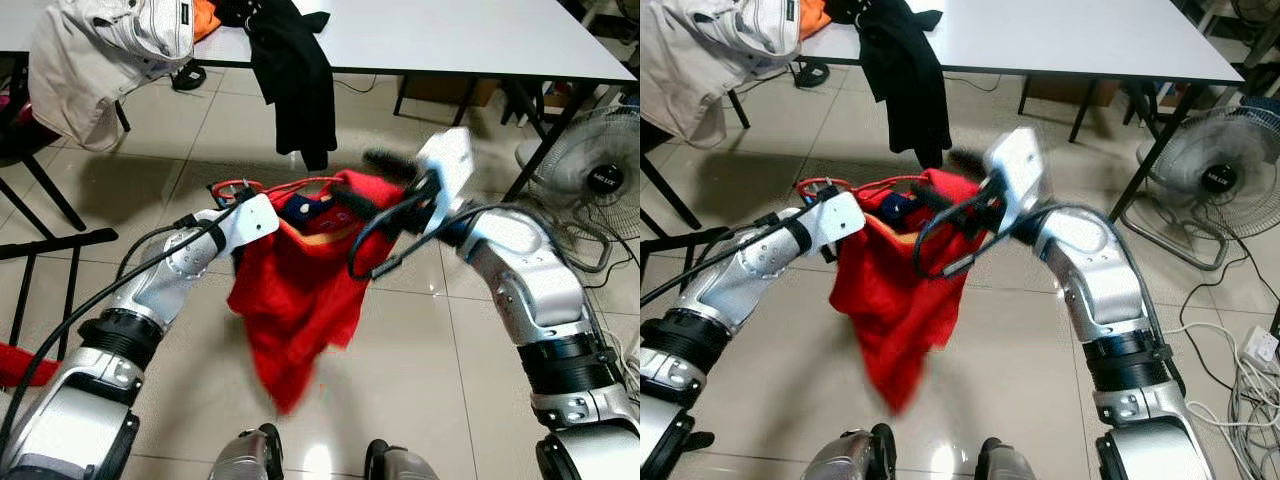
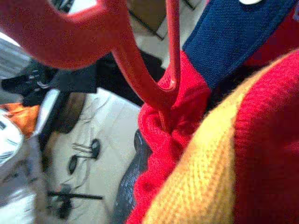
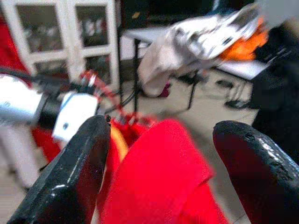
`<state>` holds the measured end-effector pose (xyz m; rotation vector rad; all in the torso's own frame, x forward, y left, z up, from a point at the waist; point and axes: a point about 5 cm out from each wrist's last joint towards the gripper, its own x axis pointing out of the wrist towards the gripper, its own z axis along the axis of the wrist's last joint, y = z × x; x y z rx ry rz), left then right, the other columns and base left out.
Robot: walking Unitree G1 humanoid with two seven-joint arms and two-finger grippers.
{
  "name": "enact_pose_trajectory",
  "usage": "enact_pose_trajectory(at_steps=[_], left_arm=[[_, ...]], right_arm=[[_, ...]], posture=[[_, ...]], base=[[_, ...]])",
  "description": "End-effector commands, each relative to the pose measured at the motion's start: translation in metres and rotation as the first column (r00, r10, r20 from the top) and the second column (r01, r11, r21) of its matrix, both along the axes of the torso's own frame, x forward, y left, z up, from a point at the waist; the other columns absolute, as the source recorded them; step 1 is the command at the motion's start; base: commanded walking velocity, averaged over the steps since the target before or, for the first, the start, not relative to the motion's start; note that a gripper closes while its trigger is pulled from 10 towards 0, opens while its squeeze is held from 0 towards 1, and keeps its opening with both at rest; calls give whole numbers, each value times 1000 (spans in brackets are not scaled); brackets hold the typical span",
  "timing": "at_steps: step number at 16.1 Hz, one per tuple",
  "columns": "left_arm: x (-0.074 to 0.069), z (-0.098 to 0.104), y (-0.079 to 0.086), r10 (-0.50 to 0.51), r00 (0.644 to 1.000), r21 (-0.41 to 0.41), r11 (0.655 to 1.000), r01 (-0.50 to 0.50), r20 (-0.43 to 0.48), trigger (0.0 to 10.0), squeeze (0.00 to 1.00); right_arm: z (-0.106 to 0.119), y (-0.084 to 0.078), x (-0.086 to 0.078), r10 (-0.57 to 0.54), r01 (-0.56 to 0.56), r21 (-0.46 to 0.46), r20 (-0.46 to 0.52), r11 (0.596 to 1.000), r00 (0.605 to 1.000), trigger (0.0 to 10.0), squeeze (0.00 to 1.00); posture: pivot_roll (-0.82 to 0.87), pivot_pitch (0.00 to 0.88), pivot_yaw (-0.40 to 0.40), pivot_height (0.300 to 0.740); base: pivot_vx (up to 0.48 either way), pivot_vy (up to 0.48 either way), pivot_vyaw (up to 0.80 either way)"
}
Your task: Hang hanger
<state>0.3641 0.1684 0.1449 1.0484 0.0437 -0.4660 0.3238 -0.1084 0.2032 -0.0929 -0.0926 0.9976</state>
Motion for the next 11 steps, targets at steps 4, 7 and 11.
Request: enact_pose_trajectory(at_steps=[4,7,11], left_arm=[[0,43,-39,-184,947,123,980,156,264,10000,0],[-1,51,-44,-217,923,172,971,169,318,10000,0],[-6,48,-51,-273,901,207,955,212,336,10000,0]], right_arm=[[4,17,-4,160,-160,14,-43,987,986,10000,0],[3,19,-5,196,-197,-41,-36,979,980,10000,0],[9,17,-3,198,-177,-186,103,966,975,10000,0]], posture=[[-112,106,11,740],[-112,107,14,740],[-116,120,14,740]], base=[[0,0,0],[0,0,0],[0,0,0]])
